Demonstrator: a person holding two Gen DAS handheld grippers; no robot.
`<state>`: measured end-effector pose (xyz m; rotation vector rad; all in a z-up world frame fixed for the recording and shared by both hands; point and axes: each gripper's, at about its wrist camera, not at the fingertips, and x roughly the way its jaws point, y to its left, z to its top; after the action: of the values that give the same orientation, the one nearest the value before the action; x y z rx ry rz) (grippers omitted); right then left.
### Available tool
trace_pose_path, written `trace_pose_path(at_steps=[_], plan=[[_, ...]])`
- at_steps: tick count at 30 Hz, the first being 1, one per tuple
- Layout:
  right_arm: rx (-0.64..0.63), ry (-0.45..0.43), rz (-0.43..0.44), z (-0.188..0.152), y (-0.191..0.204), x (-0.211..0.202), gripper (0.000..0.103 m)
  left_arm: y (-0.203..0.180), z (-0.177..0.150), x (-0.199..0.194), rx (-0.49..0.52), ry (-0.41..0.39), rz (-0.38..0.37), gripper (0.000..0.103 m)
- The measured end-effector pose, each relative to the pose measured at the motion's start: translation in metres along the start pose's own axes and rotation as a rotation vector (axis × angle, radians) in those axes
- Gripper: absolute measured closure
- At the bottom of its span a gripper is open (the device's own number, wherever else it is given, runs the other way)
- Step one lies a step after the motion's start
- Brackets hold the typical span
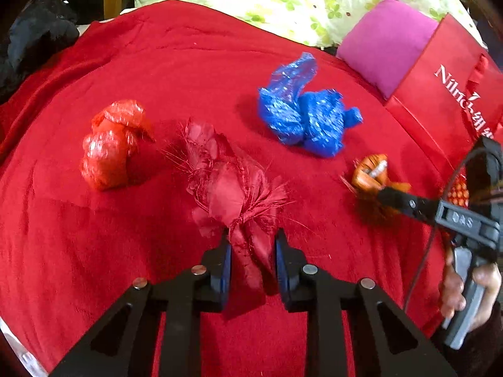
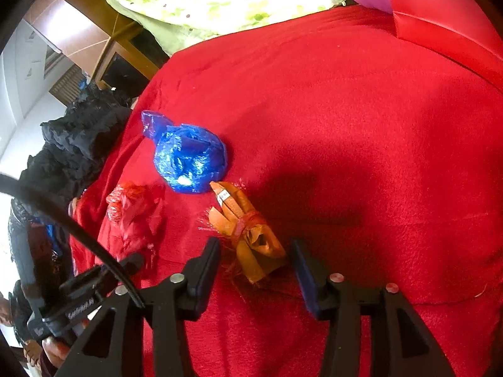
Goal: Collect trash
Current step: 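Lift the dark red bundle with the left tool while the right tool holds the orange wrapper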
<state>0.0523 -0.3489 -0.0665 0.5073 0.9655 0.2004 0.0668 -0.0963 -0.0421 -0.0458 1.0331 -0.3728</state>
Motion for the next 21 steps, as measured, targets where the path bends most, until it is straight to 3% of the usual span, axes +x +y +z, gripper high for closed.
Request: trace_pose_path(at_steps=[3, 5, 8, 12, 13, 18, 21], plan=[[-0.004, -0.024, -0.006, 0.002, 0.003, -0.003, 0.052, 0.004, -0.007, -0.004, -0.015, 0.019, -0.031, 0.076], [0.0, -0.031, -0.004, 0.003, 0.003, -0.003, 0.052, 0.008, -0.011, -0.006, -0.022, 0.025, -0.03, 0.057], [-0.006, -0.031, -0.029, 0.002, 0.006, 0.001, 0.052, 0.017, -0.014, -0.014, -0.042, -0.01, -0.035, 0.044], [-0.052, -0.05, -0.09, 0.001, 0.016, 0.004, 0.054, 0.022, -0.011, -0.018, -0.061, -0.027, -0.034, 0.042], [-0.066, -0.055, -0.111, 0.0, 0.018, 0.005, 0.059, 0.024, -0.009, -0.016, -0.065, -0.025, -0.033, 0.041], [-0.103, -0.07, -0.135, -0.001, 0.02, 0.006, 0.064, 0.026, -0.006, -0.002, -0.085, -0.016, 0.014, 0.041], [-0.125, -0.076, -0.145, -0.003, 0.021, 0.004, 0.064, 0.02, -0.008, 0.006, -0.084, -0.016, 0.019, 0.05]])
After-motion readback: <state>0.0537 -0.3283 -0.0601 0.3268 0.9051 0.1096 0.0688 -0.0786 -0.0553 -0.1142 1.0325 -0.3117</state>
